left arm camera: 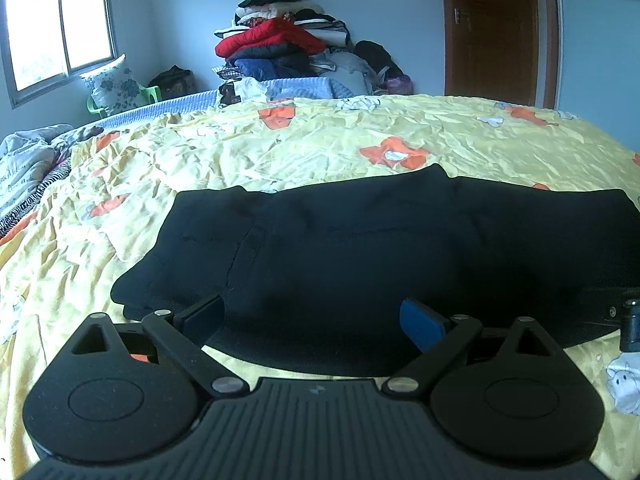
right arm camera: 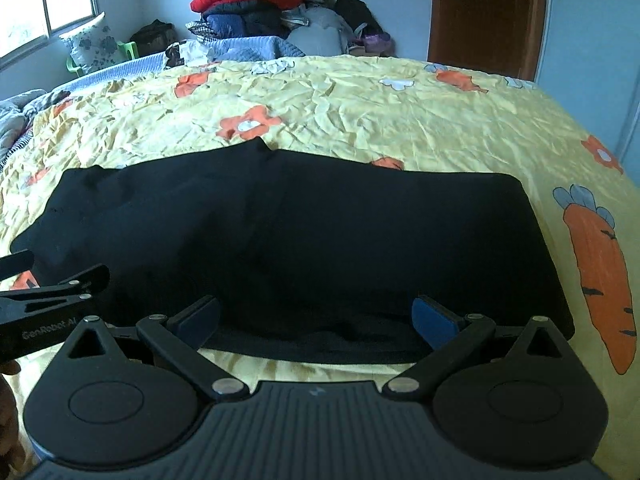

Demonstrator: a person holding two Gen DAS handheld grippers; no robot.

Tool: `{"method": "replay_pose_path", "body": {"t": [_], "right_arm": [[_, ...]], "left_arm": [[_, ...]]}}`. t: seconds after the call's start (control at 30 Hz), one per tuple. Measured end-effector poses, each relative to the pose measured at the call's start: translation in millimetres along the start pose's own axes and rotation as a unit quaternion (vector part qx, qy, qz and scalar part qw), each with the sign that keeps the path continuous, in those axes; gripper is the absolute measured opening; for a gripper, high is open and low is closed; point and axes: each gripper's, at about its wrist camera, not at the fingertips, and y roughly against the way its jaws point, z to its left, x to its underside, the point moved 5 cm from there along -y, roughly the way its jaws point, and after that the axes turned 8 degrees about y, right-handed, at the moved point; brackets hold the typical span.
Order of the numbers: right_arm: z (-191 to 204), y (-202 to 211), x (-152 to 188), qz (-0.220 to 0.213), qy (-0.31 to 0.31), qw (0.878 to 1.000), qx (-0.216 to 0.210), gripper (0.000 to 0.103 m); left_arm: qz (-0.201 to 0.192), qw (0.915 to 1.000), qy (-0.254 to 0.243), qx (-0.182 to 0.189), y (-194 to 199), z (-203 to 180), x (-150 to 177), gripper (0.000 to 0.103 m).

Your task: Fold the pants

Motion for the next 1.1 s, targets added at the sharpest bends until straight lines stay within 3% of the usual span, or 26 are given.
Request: {"method": "replay_pose_path", "body": {"t": [0.77, 1.1], "right_arm": [[6, 1, 5, 0.006, 0.015, 1.0, 0.011, 0.103], [11, 0, 2, 0.005, 0.022, 1.0, 0.011, 0.103]], "left_arm": [[-0.02, 0.9996, 0.017, 0.001, 16, 22, -2, 0.101], [-0.02, 0.999, 0.035, -0.021, 16, 39, -7, 0.101]]}}
